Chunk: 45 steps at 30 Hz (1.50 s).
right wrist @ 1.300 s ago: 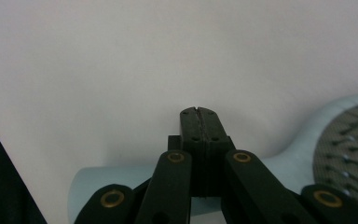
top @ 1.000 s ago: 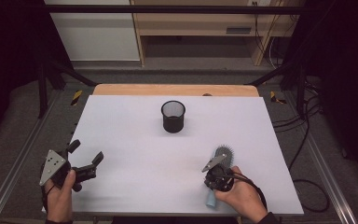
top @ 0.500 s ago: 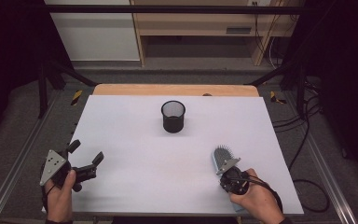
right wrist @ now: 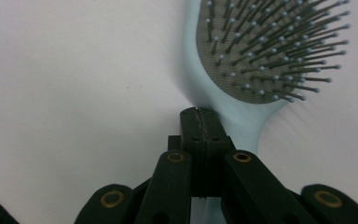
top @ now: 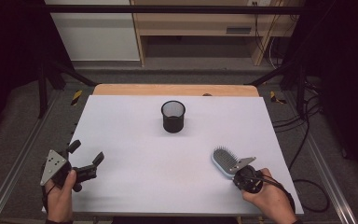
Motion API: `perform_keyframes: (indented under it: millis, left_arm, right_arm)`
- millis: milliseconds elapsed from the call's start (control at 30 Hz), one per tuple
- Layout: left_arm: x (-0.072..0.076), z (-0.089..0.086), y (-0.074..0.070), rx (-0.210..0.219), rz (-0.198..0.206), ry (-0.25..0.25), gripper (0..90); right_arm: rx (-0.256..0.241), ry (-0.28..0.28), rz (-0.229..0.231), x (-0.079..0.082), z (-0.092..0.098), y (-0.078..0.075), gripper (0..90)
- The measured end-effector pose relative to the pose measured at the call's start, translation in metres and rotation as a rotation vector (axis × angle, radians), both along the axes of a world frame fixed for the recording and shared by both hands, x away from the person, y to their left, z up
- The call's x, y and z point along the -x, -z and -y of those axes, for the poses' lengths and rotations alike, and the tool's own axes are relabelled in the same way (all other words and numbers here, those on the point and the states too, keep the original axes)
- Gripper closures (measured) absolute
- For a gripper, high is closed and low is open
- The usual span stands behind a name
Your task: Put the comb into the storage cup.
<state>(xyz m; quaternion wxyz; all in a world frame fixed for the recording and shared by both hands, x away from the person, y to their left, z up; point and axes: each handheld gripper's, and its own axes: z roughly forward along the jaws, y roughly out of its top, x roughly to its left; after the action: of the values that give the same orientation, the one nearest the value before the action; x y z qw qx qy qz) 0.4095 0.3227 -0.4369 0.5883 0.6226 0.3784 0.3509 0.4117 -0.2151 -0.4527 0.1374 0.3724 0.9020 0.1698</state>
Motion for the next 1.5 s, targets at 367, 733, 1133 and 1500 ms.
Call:
perform_keyframes:
  millis: [367, 733, 1133, 1500]
  left_arm:
    - [0.000, 0.000, 0.000, -0.001, -0.001, 0.002, 1.2]
    - [0.001, 0.000, 0.000, 0.000, -0.003, 0.000, 1.2]
    - [0.001, 0.001, 0.001, -0.010, -0.008, 0.003, 1.2]
    - [0.000, 0.002, 0.002, -0.013, -0.011, 0.012, 1.2]
  right_arm:
    - [-0.074, -0.012, 0.041, 0.005, 0.010, -0.008, 90.0]
    - [-0.133, 0.048, 0.080, 0.013, 0.033, -0.018, 78.6]
    - [-0.175, 0.153, 0.060, 0.004, 0.041, -0.008, 13.7]
    - [-0.172, 0.131, 0.021, -0.002, 0.036, 0.002, 12.1]
